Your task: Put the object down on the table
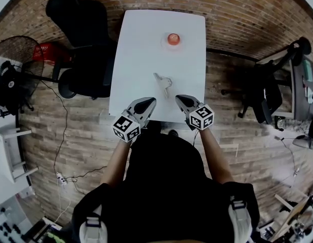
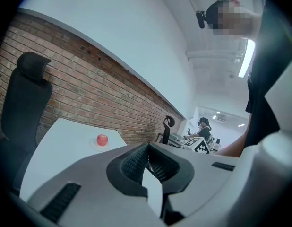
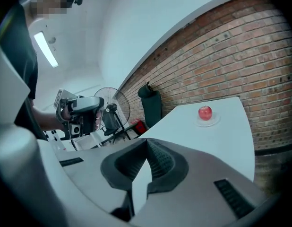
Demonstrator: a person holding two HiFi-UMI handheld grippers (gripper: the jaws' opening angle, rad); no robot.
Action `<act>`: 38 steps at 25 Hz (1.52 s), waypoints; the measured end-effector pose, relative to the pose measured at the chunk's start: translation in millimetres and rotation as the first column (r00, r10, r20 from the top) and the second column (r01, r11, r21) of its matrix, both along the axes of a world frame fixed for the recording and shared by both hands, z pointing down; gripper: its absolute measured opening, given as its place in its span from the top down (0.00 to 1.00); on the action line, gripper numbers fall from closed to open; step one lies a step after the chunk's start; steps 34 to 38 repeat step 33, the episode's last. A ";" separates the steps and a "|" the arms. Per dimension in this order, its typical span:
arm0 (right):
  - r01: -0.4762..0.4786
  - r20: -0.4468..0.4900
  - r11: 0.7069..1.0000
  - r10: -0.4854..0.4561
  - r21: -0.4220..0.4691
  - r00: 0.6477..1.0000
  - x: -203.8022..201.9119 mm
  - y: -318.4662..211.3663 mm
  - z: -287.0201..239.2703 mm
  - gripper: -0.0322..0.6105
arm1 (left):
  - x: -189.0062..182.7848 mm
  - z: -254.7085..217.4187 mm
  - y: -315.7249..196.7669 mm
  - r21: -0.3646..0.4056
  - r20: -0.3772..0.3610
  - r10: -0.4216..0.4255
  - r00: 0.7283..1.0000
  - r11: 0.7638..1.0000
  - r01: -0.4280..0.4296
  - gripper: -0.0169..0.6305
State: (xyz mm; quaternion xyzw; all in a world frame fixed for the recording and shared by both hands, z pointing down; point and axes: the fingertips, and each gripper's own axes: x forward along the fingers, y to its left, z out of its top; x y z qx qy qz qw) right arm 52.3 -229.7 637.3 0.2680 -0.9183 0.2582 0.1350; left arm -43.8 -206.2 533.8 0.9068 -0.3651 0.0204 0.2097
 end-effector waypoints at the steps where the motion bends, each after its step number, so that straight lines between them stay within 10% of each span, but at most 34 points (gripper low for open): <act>1: 0.006 -0.003 1.000 -0.006 0.010 1.000 1.5 3.7 -3.2 0.95 | 2.5 -0.9 2.9 0.001 0.001 -0.001 1.000 1.000 0.001 0.94; 38: 0.025 0.021 0.996 -0.027 0.087 0.999 81.7 110.0 -28.6 0.95 | 77.2 -10.0 110.4 0.019 0.035 -0.053 0.998 0.998 0.052 0.94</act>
